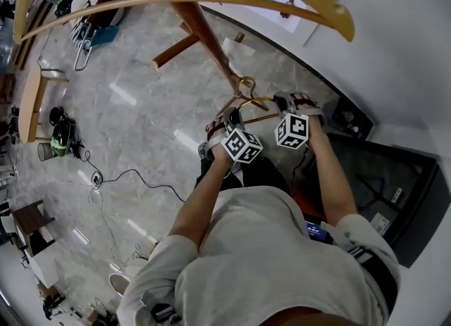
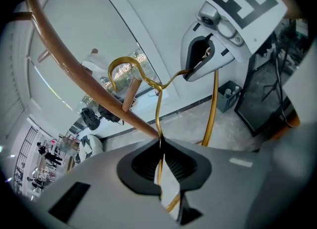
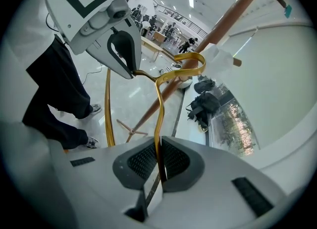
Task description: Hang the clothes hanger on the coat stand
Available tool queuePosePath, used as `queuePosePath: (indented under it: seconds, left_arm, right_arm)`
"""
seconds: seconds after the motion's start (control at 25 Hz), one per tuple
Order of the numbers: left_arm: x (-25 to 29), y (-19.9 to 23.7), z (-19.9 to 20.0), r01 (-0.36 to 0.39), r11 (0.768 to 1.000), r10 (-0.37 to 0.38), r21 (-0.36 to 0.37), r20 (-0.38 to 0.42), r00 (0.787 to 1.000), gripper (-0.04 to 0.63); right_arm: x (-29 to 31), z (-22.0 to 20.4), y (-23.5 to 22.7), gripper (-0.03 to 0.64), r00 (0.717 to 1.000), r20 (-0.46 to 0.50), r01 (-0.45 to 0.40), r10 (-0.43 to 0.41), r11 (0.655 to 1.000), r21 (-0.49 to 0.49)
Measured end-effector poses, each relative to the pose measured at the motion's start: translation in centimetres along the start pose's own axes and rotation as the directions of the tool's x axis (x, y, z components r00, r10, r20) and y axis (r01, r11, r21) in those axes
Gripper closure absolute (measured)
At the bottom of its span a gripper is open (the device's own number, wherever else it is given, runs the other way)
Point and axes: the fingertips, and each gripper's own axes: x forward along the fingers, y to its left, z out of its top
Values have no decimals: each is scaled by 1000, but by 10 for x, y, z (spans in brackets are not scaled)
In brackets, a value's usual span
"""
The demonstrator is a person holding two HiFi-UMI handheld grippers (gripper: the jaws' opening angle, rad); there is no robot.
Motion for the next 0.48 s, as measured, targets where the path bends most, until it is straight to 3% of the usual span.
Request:
queuePosePath:
  seconds: [0.48]
  left_arm:
    - [14,7,-8,-24,1000,25,11,-35,999,558]
  right_arm:
    - [28,-5,7,607,999,-27,-36,35,999,-28]
